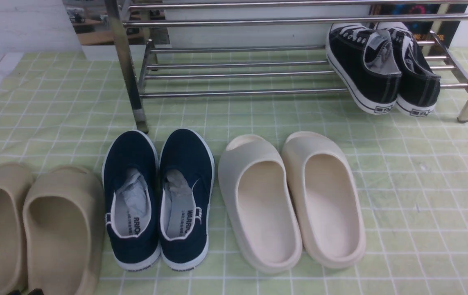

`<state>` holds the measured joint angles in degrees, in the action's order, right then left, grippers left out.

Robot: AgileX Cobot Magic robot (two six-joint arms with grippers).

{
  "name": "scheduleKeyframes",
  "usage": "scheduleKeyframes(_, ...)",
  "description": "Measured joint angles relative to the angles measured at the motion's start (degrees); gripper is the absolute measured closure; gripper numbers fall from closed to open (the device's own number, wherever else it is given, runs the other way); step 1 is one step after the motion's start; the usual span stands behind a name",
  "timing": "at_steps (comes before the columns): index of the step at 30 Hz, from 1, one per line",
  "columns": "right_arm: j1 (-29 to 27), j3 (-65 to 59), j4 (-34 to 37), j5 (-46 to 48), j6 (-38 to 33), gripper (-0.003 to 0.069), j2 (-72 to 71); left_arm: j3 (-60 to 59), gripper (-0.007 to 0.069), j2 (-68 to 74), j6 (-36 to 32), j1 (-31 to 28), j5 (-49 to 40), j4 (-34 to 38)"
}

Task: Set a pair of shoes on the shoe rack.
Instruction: Use the left arm to grab the shoe closest to it

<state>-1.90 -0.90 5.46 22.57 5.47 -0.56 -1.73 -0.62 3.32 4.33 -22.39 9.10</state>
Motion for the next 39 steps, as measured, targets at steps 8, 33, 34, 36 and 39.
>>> scheduleKeyframes(8, 0.0, 0.0, 0.0, 0.0, 0.0, 0.0558, 0.0, 0.0, 0.0386, 0.0, 0.0, 0.0, 0.0, 0.0)
scheduleKeyframes(33, 0.0, 0.0, 0.0, 0.0, 0.0, 0.0538, 0.0, 0.0, 0.0386, 0.0, 0.0, 0.0, 0.0, 0.21)
scheduleKeyframes(34, 0.0, 0.0, 0.0, 0.0, 0.0, 0.0538, 0.0, 0.0, 0.0386, 0.0, 0.0, 0.0, 0.0, 0.21)
scheduleKeyframes(36, 0.0, 0.0, 0.0, 0.0, 0.0, 0.0538, 0.0, 0.0, 0.0386, 0.0, 0.0, 0.0, 0.0, 0.27)
scheduleKeyframes(39, 0.0, 0.0, 0.0, 0.0, 0.0, 0.0534, 0.0, 0.0, 0.0386, 0.0, 0.0, 0.0, 0.0, 0.33)
